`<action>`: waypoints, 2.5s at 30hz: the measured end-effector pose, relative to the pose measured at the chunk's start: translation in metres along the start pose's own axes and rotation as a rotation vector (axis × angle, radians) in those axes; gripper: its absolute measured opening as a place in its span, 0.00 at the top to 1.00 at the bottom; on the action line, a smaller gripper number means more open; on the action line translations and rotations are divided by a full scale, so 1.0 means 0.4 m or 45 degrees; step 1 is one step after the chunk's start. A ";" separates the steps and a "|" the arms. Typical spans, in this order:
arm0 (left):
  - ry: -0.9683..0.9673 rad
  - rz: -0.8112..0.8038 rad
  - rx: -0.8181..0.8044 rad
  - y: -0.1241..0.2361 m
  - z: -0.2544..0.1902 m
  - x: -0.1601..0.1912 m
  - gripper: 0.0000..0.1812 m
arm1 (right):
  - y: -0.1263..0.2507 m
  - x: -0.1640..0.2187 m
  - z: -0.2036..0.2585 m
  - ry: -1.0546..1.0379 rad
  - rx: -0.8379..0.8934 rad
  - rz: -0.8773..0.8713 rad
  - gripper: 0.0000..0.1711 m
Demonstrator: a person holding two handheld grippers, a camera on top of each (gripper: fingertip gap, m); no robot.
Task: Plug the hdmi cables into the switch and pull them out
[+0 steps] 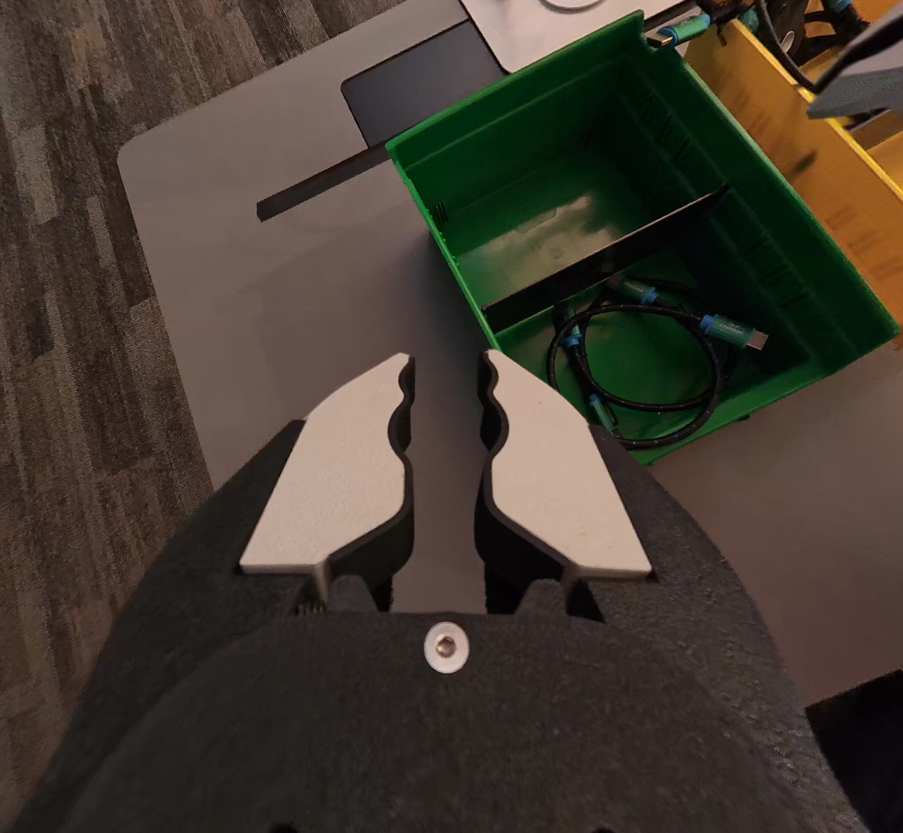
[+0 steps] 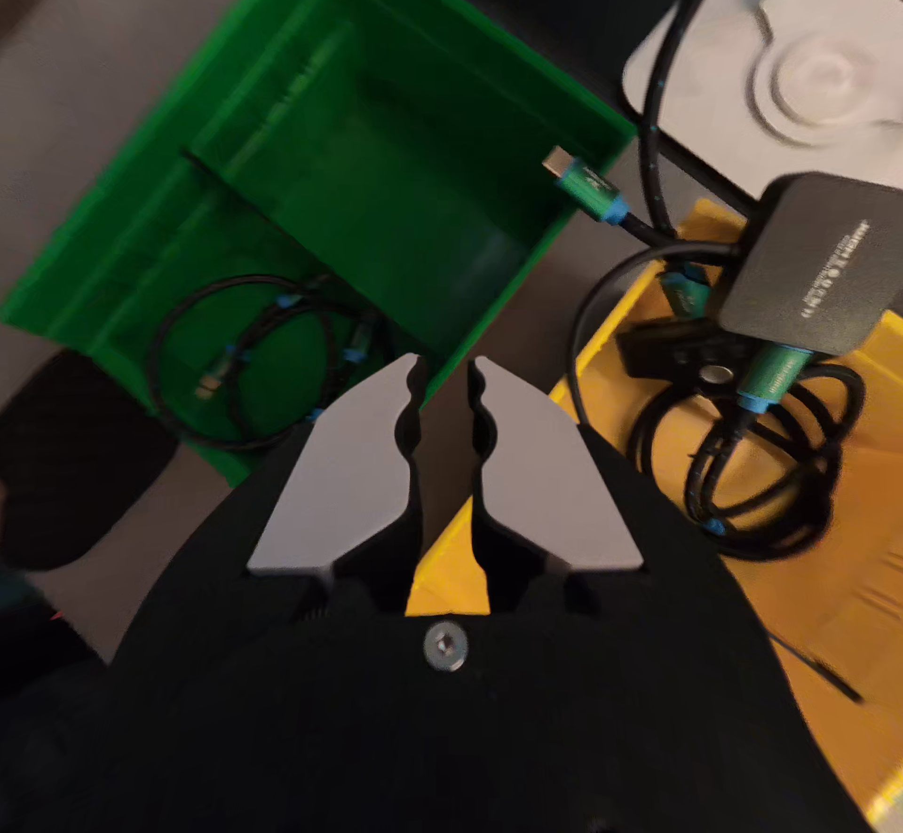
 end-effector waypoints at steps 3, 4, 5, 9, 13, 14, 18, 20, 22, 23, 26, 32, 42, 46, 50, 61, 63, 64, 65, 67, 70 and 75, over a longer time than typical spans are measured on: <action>-0.002 -0.027 0.035 0.010 -0.004 -0.001 0.87 | -0.038 -0.002 -0.009 -0.046 0.059 0.111 0.87; -0.004 -0.038 0.041 0.014 -0.005 -0.003 0.87 | -0.052 0.002 -0.011 -0.065 0.077 0.160 0.85; -0.006 -0.050 0.048 0.017 -0.006 -0.005 0.87 | -0.065 0.004 -0.014 -0.079 0.103 0.200 0.84; -0.029 -0.076 0.071 0.031 -0.018 -0.008 0.87 | -0.116 0.004 -0.038 -0.154 0.223 0.304 0.84; -0.058 -0.100 0.077 0.043 -0.027 -0.011 0.88 | -0.174 0.007 -0.051 -0.287 0.235 0.407 0.88; -0.060 -0.108 0.082 0.046 -0.028 -0.013 0.88 | -0.187 0.007 -0.053 -0.338 0.231 0.418 0.87; -0.067 -0.124 0.099 0.053 -0.031 -0.012 0.88 | -0.219 0.009 -0.084 -0.396 0.343 0.451 0.92; -0.074 -0.123 0.105 0.054 -0.030 -0.009 0.88 | -0.235 0.016 -0.083 -0.470 0.313 0.497 0.93; -0.079 -0.123 0.108 0.056 -0.028 -0.006 0.88 | -0.239 0.016 -0.082 -0.504 0.299 0.522 0.94; -0.078 -0.125 0.109 0.057 -0.026 -0.005 0.88 | -0.239 0.016 -0.081 -0.512 0.299 0.534 0.94; -0.066 -0.153 0.110 0.065 -0.019 -0.007 0.89 | -0.255 0.002 -0.053 -0.609 0.198 0.519 0.98; -0.058 -0.184 0.113 0.072 -0.011 -0.007 0.90 | -0.341 -0.091 0.041 -0.485 0.136 0.560 0.98; 0.009 -0.258 0.048 0.080 0.031 -0.019 0.92 | -0.370 -0.144 0.085 -0.512 -0.010 0.685 0.97; 0.024 -0.383 0.007 0.112 0.024 -0.052 0.93 | -0.306 -0.194 0.091 -0.458 0.075 0.714 0.97; 0.045 -0.471 0.015 0.136 -0.010 -0.088 0.94 | -0.216 -0.233 0.092 -0.444 0.130 0.735 0.97; 0.140 -0.893 0.239 0.334 -0.105 -0.116 1.00 | 0.197 -0.180 -0.075 -0.659 -0.057 0.623 0.97; 0.097 -0.917 0.327 0.363 -0.140 -0.105 0.98 | 0.328 -0.123 -0.169 -0.745 -0.008 0.558 0.96; 0.066 -0.900 0.348 0.365 -0.154 -0.099 0.96 | 0.398 -0.084 -0.218 -0.793 0.026 0.526 0.96; 0.037 -0.870 0.359 0.359 -0.167 -0.095 0.93 | 0.467 -0.039 -0.268 -0.851 0.067 0.490 0.97; -0.008 -0.788 0.372 0.327 -0.191 -0.096 0.86 | 0.597 0.068 -0.363 -0.985 0.154 0.412 0.96; -0.050 -0.605 0.403 0.238 -0.239 -0.117 0.80 | 0.748 0.264 -0.479 -1.186 0.268 0.349 0.96; -0.175 -0.217 0.639 0.036 -0.417 -0.154 0.78 | 0.867 0.572 -0.618 -1.420 0.358 0.344 0.96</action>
Point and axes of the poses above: each gripper's, where its closed fingertips meet, y back along the fingers, x out of its underside, z = x × y across the jaws, the point moved 4 cm from there along y, back along the fingers, and after that the axes turned 7 degrees about -x, right-handed, at the moved point
